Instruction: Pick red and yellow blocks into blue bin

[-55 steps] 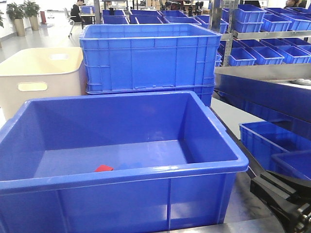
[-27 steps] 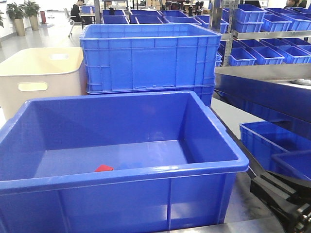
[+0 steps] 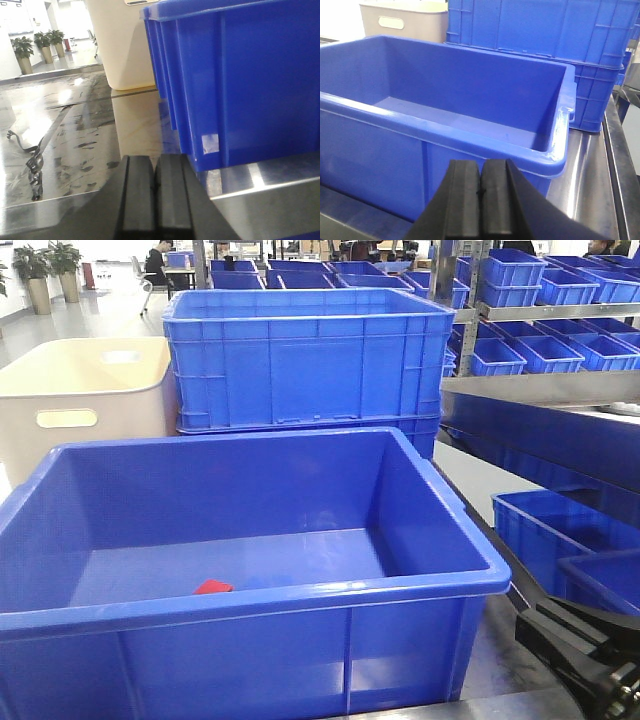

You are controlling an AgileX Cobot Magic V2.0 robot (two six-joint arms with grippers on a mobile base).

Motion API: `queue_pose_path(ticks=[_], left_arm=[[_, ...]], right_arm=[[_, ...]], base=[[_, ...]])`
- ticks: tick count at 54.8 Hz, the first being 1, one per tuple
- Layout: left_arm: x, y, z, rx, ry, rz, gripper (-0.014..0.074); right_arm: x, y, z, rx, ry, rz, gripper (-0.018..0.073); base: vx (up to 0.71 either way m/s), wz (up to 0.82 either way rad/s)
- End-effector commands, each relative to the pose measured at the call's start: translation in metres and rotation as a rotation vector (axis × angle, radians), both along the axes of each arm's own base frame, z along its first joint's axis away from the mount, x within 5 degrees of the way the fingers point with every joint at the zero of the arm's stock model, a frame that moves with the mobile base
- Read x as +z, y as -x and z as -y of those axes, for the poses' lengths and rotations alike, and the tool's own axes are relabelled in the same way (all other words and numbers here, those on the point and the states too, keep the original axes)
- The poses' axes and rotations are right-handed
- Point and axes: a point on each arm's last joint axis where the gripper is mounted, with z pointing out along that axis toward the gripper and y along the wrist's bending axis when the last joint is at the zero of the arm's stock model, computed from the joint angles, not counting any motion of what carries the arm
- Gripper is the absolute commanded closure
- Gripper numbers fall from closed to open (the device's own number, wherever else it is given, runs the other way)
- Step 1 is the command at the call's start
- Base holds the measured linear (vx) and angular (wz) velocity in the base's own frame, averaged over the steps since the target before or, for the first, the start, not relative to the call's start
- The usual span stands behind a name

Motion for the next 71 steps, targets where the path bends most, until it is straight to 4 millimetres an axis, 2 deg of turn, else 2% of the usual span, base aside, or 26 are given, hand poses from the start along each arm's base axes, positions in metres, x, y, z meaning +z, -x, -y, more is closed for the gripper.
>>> queue_pose_path(ticks=[1, 27, 32, 37, 46, 51, 63, 71], left_arm=[[0.014, 0.002, -0.001, 0.013, 0.008, 0.109, 0.0596], [0.014, 0.002, -0.001, 0.013, 0.008, 0.109, 0.0594], [0.014, 0.002, -0.001, 0.013, 0.008, 0.109, 0.0594], [0.014, 0.002, -0.001, 0.013, 0.008, 0.109, 0.0594], [0.014, 0.002, -0.001, 0.013, 0.008, 0.109, 0.0594], [0.014, 0.002, -0.001, 0.013, 0.008, 0.109, 0.0594], [0.014, 0.002, -0.001, 0.013, 0.008, 0.109, 0.0594], [0.014, 0.002, -0.001, 0.013, 0.008, 0.107, 0.0594]], right_arm=[[0.017, 0.002, -0.001, 0.020, -0.035, 0.101, 0.0569], [0.015, 0.001, -0.001, 0.018, -0.040, 0.085, 0.0569], [-0.002, 0.003, 0.000, 0.019, -0.026, 0.053, 0.0569], [-0.024, 0.015, 0.006, 0.018, -0.023, 0.029, 0.0569], [-0.067, 0.038, 0.030, -0.085, -0.080, -0.026, 0.0569], [-0.085, 0.051, 0.043, -0.165, -0.106, 0.002, 0.0569], [-0.120, 0.079, 0.061, -0.291, -0.125, 0.128, 0.0569], [-0.129, 0.085, 0.063, -0.304, -0.165, 0.187, 0.0569]], base=[[0.00, 0.00], [0.00, 0.00], [0.00, 0.00], [0.00, 0.00], [0.00, 0.00], [0.00, 0.00], [0.00, 0.00], [0.00, 0.00]])
